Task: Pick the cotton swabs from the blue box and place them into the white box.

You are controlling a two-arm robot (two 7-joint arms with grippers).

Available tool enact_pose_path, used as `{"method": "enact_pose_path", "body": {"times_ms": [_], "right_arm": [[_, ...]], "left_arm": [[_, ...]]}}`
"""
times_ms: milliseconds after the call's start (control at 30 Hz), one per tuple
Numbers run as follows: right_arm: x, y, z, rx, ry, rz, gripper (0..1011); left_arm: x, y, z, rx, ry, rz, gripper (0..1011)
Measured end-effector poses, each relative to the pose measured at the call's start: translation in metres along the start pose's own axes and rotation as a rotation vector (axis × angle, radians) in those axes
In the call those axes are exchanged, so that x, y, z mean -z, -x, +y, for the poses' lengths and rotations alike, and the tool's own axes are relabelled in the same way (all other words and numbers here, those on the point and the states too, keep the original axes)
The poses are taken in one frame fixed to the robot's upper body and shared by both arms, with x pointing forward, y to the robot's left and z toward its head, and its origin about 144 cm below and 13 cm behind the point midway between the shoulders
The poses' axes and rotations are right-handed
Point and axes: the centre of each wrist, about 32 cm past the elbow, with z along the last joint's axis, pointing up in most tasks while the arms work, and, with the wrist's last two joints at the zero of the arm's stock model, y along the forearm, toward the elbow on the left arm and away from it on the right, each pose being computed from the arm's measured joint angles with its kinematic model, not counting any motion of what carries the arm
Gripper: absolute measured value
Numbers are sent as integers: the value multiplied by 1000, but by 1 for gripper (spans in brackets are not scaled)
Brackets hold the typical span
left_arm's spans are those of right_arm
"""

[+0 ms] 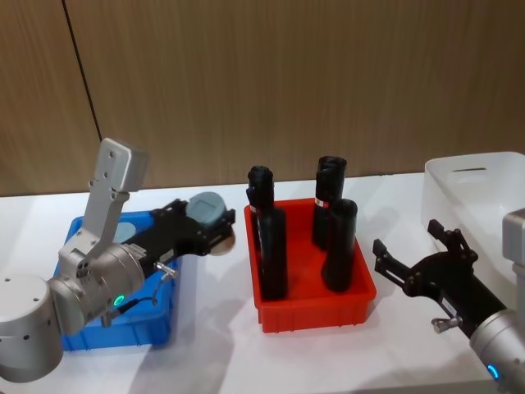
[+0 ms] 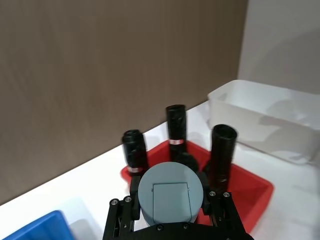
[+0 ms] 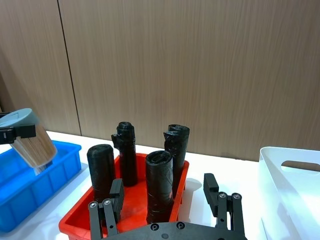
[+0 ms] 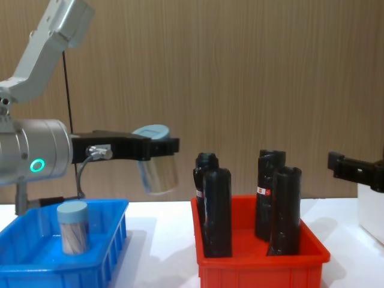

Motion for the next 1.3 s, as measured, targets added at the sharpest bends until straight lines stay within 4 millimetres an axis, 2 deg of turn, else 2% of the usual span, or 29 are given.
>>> {"method": "enact_pose_path", "body": {"times_ms": [433,1033,1300], "right_arm": [[0,0,0,0,0,0,1002],[0,0,0,0,0,0,1002],[0,0,0,0,0,0,1002]], "left_arm": [[1,-4,-6,203,39,53,664],[4,-19,-21,511,44,97,664],[4,-24,-23,565,11,85,665]]}}
